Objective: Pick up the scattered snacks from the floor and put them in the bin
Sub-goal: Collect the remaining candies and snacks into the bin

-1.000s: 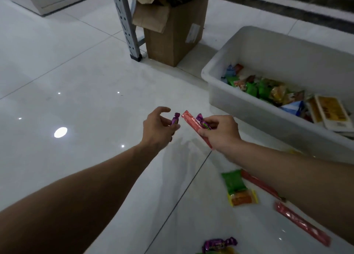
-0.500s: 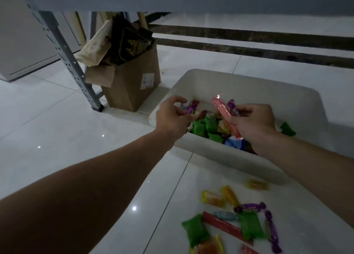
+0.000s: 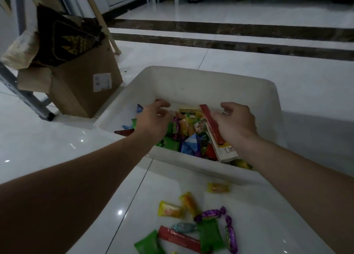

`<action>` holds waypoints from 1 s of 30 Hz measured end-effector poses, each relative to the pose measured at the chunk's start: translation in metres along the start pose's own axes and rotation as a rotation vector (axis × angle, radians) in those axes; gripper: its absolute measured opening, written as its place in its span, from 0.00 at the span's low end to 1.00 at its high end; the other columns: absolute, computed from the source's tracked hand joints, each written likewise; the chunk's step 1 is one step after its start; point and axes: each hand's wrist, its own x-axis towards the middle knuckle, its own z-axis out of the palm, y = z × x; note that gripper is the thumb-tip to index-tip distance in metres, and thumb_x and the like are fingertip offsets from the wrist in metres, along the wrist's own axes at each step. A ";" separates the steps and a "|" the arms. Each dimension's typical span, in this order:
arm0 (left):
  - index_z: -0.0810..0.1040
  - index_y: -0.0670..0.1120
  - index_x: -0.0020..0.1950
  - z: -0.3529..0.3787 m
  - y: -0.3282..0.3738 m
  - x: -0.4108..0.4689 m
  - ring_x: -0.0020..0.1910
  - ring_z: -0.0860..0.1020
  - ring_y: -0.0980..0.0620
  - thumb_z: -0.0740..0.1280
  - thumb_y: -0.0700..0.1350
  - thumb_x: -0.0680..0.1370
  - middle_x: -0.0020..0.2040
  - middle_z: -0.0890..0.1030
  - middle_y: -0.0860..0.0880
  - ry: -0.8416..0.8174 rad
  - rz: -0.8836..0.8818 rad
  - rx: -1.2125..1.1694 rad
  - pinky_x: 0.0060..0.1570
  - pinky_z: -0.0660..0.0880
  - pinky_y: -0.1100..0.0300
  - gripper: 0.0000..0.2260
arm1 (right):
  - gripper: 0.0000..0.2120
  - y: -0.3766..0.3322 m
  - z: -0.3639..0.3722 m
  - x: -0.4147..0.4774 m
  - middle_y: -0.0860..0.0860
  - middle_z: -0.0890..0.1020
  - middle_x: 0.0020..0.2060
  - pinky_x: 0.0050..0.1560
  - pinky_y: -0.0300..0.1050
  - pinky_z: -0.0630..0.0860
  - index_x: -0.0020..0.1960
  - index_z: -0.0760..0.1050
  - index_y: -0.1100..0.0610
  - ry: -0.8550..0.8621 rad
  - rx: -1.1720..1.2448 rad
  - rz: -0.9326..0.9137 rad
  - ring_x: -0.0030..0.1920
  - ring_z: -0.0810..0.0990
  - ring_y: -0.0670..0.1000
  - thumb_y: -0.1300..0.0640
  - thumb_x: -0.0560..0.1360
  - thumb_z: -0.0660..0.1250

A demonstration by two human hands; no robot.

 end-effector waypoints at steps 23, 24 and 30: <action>0.73 0.53 0.69 -0.082 -0.014 -0.086 0.68 0.70 0.51 0.67 0.50 0.77 0.68 0.74 0.51 -0.214 0.356 0.037 0.63 0.64 0.63 0.20 | 0.17 -0.048 0.022 -0.145 0.48 0.80 0.52 0.54 0.44 0.75 0.62 0.76 0.49 0.217 -0.176 -0.107 0.53 0.78 0.49 0.47 0.75 0.67; 0.73 0.53 0.69 -0.082 -0.016 -0.090 0.68 0.70 0.51 0.67 0.51 0.78 0.69 0.73 0.51 -0.221 0.365 0.042 0.61 0.64 0.64 0.20 | 0.16 -0.046 0.023 -0.153 0.48 0.80 0.51 0.54 0.45 0.76 0.62 0.76 0.49 0.218 -0.177 -0.096 0.53 0.78 0.49 0.47 0.75 0.68; 0.71 0.53 0.70 -0.073 -0.060 -0.121 0.63 0.73 0.48 0.66 0.51 0.78 0.64 0.77 0.47 -0.310 0.274 0.067 0.62 0.71 0.55 0.20 | 0.27 -0.014 0.022 -0.201 0.50 0.73 0.65 0.66 0.46 0.69 0.72 0.67 0.52 0.175 -0.321 0.011 0.66 0.70 0.50 0.46 0.76 0.67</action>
